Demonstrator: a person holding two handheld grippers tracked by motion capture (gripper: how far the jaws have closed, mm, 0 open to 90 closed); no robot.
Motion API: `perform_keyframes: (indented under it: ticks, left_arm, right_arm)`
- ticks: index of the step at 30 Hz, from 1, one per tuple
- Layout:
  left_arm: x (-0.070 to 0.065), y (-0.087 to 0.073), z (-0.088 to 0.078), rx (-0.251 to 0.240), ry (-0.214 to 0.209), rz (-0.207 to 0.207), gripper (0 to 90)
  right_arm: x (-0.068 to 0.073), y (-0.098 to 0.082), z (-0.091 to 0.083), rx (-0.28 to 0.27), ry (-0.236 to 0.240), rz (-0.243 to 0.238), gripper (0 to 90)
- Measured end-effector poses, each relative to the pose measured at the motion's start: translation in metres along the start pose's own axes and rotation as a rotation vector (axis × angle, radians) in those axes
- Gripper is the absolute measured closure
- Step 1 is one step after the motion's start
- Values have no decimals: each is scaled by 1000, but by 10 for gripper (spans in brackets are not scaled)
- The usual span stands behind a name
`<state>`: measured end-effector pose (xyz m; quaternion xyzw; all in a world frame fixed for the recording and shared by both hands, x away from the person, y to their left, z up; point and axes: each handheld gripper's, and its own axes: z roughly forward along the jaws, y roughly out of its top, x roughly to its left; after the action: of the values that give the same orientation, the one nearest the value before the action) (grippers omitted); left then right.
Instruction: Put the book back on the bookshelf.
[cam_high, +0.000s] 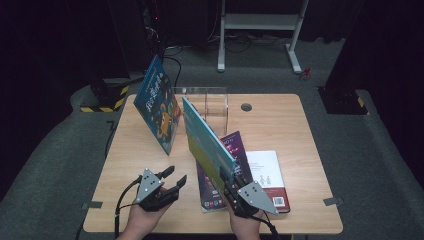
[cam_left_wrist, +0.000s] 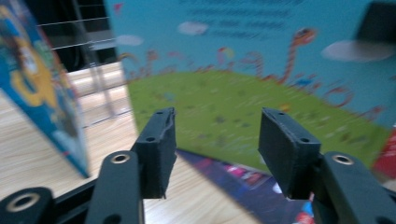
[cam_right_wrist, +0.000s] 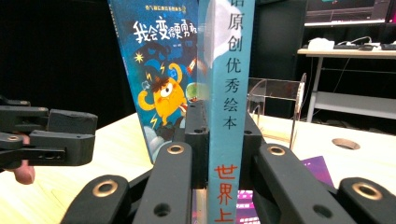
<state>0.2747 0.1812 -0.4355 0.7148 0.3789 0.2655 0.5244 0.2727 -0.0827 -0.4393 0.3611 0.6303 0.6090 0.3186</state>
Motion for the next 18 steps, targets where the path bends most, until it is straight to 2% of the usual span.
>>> perform_keyframes:
  ticks: [6,8,10,13,18]
  left_arm:
    - [-16,20,-4,-40,-57,-30,356]
    - [-28,32,-5,-72,-71,-10,317]
    - [-33,35,-5,-81,-74,0,302]
    - [-48,47,-2,-118,-93,-2,257]
    - [-55,54,0,-127,-98,5,232]
  right_arm:
    - [6,-1,0,-9,-1,-6,803]
    - [8,-1,0,-12,-6,-8,802]
    - [9,-2,0,-14,-7,-7,802]
    - [11,-3,0,-20,-12,-2,799]
    - [15,-3,0,-26,-6,-1,794]
